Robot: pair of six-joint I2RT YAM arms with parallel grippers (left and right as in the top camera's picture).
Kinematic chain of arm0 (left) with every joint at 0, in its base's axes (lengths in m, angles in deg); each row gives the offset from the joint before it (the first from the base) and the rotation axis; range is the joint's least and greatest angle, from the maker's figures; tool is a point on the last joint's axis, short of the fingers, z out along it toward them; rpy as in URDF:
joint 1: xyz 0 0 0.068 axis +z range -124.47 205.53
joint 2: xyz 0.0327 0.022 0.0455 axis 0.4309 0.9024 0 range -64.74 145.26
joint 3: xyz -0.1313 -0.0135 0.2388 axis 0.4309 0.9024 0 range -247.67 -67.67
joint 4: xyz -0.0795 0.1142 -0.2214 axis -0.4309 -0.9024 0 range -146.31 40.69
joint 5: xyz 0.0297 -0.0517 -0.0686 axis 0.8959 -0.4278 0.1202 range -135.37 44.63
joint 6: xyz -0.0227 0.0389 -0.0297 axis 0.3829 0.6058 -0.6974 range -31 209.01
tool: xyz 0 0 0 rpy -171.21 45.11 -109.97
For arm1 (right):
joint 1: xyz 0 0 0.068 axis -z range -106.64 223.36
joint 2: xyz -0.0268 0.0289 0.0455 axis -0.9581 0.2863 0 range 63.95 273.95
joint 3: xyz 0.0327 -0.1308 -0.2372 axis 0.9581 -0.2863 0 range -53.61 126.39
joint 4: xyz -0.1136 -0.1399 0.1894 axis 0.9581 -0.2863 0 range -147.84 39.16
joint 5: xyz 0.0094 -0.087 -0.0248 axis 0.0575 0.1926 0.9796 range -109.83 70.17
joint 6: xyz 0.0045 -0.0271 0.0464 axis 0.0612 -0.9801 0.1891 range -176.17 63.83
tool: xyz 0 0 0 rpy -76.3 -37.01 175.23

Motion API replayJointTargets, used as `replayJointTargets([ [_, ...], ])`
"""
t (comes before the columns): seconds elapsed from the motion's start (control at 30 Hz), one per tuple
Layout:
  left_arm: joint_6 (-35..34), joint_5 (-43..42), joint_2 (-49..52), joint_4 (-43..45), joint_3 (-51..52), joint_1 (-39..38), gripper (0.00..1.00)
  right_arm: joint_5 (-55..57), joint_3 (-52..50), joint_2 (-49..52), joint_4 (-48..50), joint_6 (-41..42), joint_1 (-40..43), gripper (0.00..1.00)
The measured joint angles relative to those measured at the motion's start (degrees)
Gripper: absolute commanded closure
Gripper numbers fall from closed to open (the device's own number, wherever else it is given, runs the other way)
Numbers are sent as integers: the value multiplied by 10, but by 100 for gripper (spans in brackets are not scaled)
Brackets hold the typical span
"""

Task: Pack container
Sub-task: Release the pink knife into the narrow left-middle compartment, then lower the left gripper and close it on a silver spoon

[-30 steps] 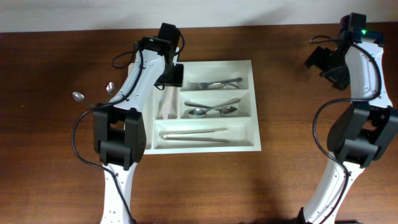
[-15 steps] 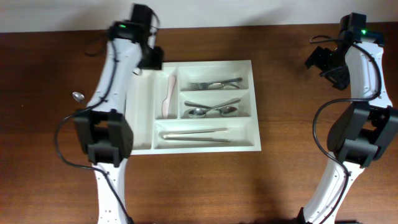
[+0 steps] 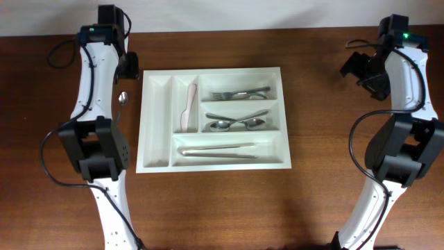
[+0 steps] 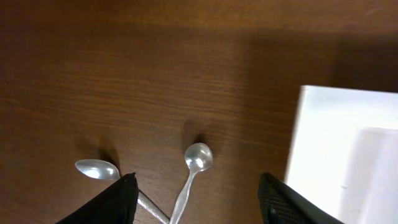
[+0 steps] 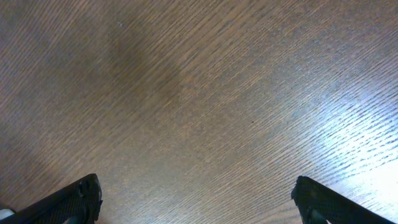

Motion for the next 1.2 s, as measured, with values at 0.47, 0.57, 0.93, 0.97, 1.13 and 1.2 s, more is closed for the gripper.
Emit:
replayJointTargets([
  [0.47, 23, 76, 51, 22, 1, -1, 40, 0, 0, 0, 0, -1, 0, 1],
  [0.57, 30, 87, 70, 21, 1, -1, 40, 0, 0, 0, 0, 0, 0, 1],
  [0.93, 34, 96, 91, 19, 1, -1, 45, 0, 0, 0, 0, 0, 0, 1],
  [0.97, 34, 97, 91, 19, 1, -1, 45, 0, 0, 0, 0, -1, 0, 1],
  [1.13, 36, 99, 91, 19, 1, -1, 46, 0, 0, 0, 0, 0, 0, 1],
  [1.2, 36, 99, 91, 19, 1, -1, 45, 0, 0, 0, 0, 0, 0, 1],
])
